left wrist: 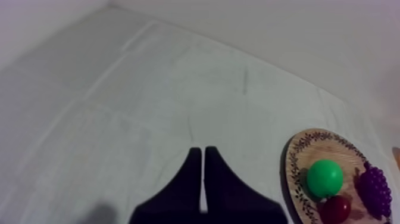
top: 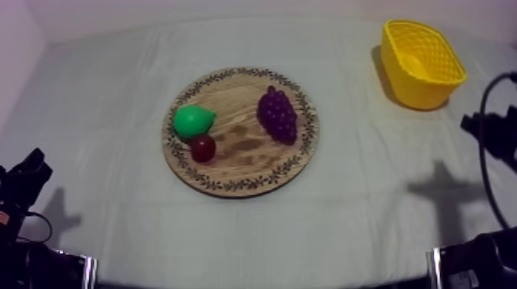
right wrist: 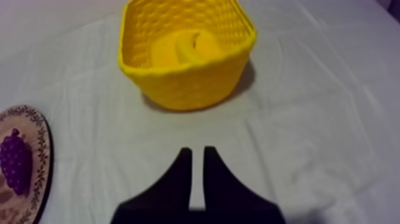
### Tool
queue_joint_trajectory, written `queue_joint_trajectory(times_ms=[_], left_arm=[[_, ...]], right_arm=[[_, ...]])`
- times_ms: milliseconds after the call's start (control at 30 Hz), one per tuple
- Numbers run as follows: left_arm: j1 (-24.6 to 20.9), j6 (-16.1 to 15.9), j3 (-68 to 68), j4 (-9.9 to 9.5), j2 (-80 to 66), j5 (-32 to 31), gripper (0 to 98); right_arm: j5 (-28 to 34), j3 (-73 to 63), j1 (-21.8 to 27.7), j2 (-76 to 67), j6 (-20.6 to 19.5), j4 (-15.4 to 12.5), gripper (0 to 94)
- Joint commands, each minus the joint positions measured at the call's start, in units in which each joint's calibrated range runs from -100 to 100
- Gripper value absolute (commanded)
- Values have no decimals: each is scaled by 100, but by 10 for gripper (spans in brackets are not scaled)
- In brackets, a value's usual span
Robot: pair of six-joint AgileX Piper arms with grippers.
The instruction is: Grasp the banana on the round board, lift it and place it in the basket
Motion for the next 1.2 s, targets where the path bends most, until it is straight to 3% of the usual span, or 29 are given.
queue_joint_trajectory(times_ms=[0,133,267,767,1167], left_arm=[[-1,1,-1,-3,-5,-1,1],[-1,0,-1,-3,-5,-1,1],[-1,0,-1,-3,-5,-1,1],[-1,-1,-1,-3,-5,-1,1],[-1,-1,-1,-3,-5,-1,1]], right_arm=[[121,851,-5,-1463,705,-634,31],[839,1077,-23,-2248,1658,-1592,11],[1359,1137,-14,-2832,2010,-1993,6],[1582,1155,63,-3335,2339,-2121,5],[1583,1155,64,-3338,2373,-2122,5]])
